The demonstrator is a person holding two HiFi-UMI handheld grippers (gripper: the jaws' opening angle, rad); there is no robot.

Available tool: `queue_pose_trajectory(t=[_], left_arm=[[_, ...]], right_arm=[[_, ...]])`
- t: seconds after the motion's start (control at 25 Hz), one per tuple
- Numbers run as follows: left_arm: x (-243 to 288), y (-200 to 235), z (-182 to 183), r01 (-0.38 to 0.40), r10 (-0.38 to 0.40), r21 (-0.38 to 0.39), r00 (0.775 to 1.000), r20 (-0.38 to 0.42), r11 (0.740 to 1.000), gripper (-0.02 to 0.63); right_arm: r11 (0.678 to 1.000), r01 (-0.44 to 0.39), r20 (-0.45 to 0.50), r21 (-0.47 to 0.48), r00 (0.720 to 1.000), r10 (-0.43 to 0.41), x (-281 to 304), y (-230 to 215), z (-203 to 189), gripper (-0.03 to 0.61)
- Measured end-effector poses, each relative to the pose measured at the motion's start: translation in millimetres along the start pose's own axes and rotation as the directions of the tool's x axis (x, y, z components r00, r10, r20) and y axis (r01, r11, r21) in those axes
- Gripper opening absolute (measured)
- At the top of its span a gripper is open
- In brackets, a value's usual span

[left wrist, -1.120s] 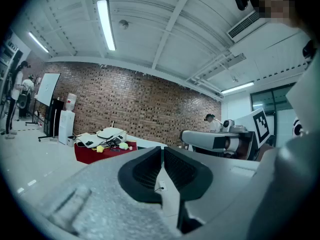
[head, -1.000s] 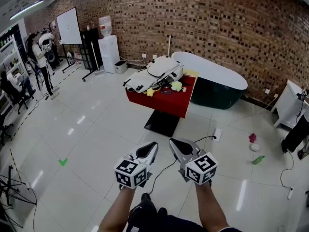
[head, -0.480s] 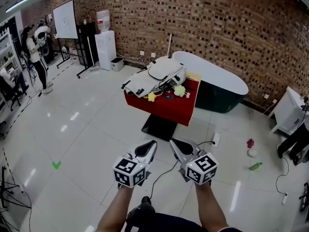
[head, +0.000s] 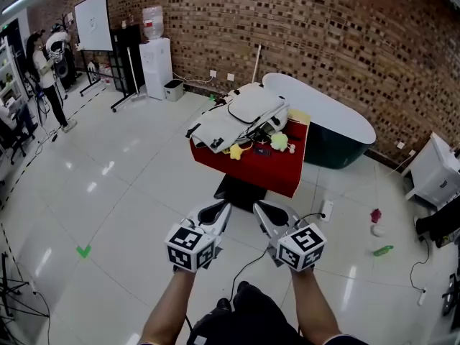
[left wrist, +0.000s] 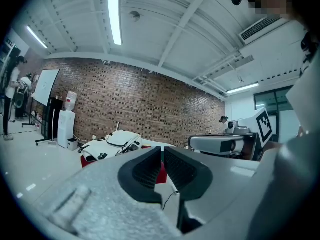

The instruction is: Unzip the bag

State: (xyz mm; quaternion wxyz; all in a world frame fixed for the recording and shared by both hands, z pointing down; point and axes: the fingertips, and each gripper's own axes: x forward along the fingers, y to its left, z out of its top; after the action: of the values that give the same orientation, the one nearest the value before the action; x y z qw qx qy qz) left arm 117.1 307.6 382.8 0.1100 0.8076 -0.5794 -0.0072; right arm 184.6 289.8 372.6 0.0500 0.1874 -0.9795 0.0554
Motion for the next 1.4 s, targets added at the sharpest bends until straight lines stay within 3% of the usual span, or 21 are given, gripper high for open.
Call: queue_pose_trajectory(t=[0.32,0.8,1.12,1.4], left_arm=[[57.4,66.9,-1.6,-0.002,0.002,0.002,1.000,-0.029,1.000,0.020],[189.6,153.8,0.1,0.050,-0.051,-0.014,0.993,-0.102,0.999,0.020],[264.2,197.7,9.8,0.093,-0.090,0.012,0.984,-0.152,0.996,0.020],[330.7,239.1,9.3,0.207,-0.195,0.032,0.955,-0.223,0.978,0.021]], right_arm=[[1.000,-0.011,0.000,0.015,1.000,0.011,75.5,-52.8,-4.4,0.006],[0.997,0.053,-0.036,0.052,0.998,-0.051,170.0,-182.9,-15.7,0.006],[0.991,0.126,-0.061,0.051,0.991,-0.123,209.1,-241.1,-10.9,0.006],[0.962,0.270,-0.108,0.043,0.958,-0.264,244.3,-286.9,-17.1,0.005]])
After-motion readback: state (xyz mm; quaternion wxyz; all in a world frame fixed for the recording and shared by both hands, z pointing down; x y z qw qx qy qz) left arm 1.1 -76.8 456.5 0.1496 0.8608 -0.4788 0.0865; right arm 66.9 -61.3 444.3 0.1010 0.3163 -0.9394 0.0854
